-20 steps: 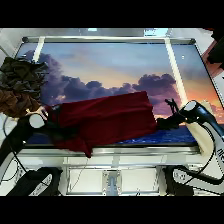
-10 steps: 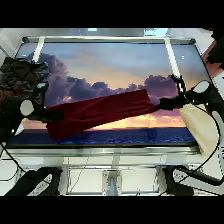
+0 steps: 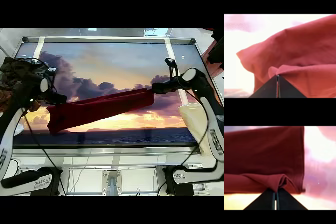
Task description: Fold the shirts.
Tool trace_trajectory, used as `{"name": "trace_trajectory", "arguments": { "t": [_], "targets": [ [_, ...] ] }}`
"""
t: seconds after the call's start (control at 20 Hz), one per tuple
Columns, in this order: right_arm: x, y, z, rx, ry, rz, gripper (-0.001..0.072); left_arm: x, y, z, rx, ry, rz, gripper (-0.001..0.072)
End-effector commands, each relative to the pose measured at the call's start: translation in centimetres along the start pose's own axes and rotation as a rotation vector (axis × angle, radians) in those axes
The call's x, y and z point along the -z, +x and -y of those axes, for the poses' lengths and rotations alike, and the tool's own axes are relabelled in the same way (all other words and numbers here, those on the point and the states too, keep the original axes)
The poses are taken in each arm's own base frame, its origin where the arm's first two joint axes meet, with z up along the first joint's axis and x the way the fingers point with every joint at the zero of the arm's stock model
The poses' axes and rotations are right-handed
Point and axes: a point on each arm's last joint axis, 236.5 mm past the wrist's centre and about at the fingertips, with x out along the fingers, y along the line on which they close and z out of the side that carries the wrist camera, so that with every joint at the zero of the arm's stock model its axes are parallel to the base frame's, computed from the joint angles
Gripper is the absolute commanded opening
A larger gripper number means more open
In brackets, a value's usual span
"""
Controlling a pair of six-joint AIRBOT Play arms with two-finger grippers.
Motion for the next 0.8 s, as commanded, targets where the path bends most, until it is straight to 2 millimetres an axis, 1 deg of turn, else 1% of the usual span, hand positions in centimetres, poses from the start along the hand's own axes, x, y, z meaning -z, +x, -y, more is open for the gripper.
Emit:
{"name": "trace_trajectory", "arguments": {
  "t": [0.0,0.1,0.15,0.2,0.25,0.3,0.35,0.4,0.55,0.75],
  "targets": [
    [-0.7,4.9,1.8,0.015,0.048,-0.009,0.0027,0.2,3.2,0.5,-0.002,0.022,-0.078,0.0010],
    [-0.8,6.6,2.2,0.020,0.061,0.000,0.0028,0.4,3.9,0.7,-0.001,0.026,-0.094,0.0011],
    [-1.3,6.9,2.5,0.029,0.062,0.023,0.0029,0.2,4.1,0.7,-0.001,0.026,-0.088,0.0026],
    [-2.2,6.8,2.8,0.040,0.062,0.061,0.0031,-0.2,4.1,0.8,0.001,0.026,-0.069,0.0206],
    [-3.1,6.6,3.0,0.049,0.062,0.096,0.0049,-0.8,4.1,0.8,0.002,0.025,-0.048,0.0489],
    [-3.8,6.3,3.3,0.059,0.063,0.129,0.0127,-1.1,4.1,0.8,0.003,0.023,-0.034,0.0649],
    [-4.3,6.1,3.6,0.064,0.068,0.151,0.0277,-1.3,4.1,0.9,0.005,0.011,-0.024,0.0655],
    [-4.7,5.9,3.6,0.063,0.074,0.165,0.0347,-1.5,4.0,1.0,0.009,-0.011,-0.021,0.0656],
    [-4.3,6.0,3.6,0.062,0.074,0.151,0.0345,-2.0,3.7,2.1,0.058,-0.083,-0.005,0.0655],
    [-3.5,6.1,4.0,0.076,0.056,0.118,0.0345,-4.2,3.2,5.4,0.208,-0.165,0.075,0.0655]
  ]
}}
